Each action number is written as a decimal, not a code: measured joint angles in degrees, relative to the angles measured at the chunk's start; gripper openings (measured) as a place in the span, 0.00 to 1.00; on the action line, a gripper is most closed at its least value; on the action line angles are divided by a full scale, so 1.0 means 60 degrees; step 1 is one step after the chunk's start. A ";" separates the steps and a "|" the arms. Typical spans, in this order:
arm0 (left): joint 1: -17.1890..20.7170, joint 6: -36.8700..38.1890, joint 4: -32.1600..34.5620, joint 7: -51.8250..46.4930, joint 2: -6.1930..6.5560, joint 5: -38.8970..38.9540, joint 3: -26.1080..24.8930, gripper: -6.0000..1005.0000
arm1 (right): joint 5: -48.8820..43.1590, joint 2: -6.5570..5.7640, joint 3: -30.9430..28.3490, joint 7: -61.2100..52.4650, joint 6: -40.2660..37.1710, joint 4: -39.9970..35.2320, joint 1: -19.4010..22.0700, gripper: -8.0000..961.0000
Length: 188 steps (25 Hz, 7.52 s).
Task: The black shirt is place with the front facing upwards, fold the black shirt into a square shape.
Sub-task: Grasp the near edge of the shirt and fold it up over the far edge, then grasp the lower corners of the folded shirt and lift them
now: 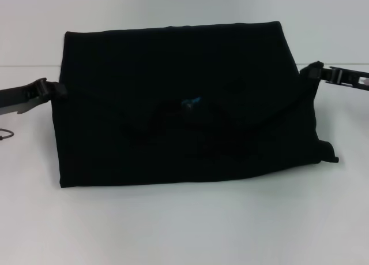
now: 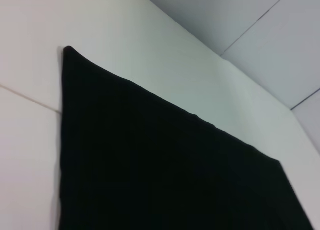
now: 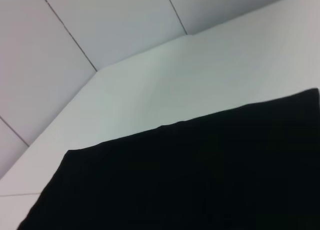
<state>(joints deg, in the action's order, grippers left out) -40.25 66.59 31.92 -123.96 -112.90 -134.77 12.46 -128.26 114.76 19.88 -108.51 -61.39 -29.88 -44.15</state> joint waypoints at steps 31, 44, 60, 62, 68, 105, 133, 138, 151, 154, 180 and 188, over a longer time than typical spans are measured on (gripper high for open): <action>0.0661 0.0815 -0.0350 -0.0259 0.0261 0.0738 0.0379 0.62 | 0.3351 0.0002 0.0008 0.2630 -0.1511 0.0238 0.1448 0.65; 0.1364 0.2365 0.0007 -0.0963 0.0836 0.0139 0.2506 0.87 | 0.1393 0.0571 0.1493 0.5887 -0.4037 0.0273 0.2169 0.86; 0.1066 0.1338 -0.0122 -0.1054 0.0465 -0.0053 0.3281 0.87 | 0.0982 0.0779 0.1509 0.5861 -0.3968 0.0350 0.2137 0.86; 0.1057 0.1344 -0.0140 -0.1055 0.0423 -0.0053 0.3304 0.87 | 0.0985 0.0779 0.1512 0.5856 -0.3973 0.0395 0.2151 0.86; 0.1054 0.1461 -0.0145 -0.1393 0.0410 -0.0053 0.3410 0.87 | 0.0986 0.0751 0.1460 0.5853 -0.3968 0.0413 0.2171 0.86; 0.0904 0.1290 0.0218 -0.1547 0.0274 -0.0330 0.4073 0.03 | -0.3798 -0.1391 0.2073 -0.5696 -0.3074 -0.1815 0.0059 0.85; 0.0836 0.1506 0.0218 -0.1575 0.0284 -0.0297 0.4004 0.03 | -0.3034 -0.0780 0.2820 -0.5426 -0.2042 -0.0964 -0.0533 0.78; 0.0826 0.1512 0.0218 -0.1662 0.0287 -0.0307 0.4003 0.03 | -0.2438 -0.0845 0.2867 -0.5312 -0.2245 -0.0902 -0.0378 0.77; 0.0820 0.1608 0.0218 -0.1693 0.0332 -0.0317 0.4002 0.03 | -0.2466 -0.0513 0.3379 -0.5196 -0.2273 -0.0675 -0.0514 0.71; 0.0809 0.1607 0.0217 -0.1694 0.0333 -0.0318 0.4022 0.03 | -0.2477 -0.0538 0.3381 -0.5198 -0.2200 -0.0672 -0.0462 0.70; 0.0886 0.1808 0.0217 -0.1612 0.0390 -0.0082 0.3959 0.03 | -0.2546 -0.0597 0.3455 -0.4812 -0.2292 -0.0770 -0.0281 0.08; 0.0862 0.2221 0.0218 -0.1606 0.0397 -0.0072 0.3959 0.03 | -0.2467 -0.0768 0.3283 -0.4414 -0.2703 -0.0803 -0.0119 0.05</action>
<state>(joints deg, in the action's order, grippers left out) -35.07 79.92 33.23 -133.60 -110.52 -135.20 36.21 -143.06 110.15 39.57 -135.00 -77.61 -34.70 -44.86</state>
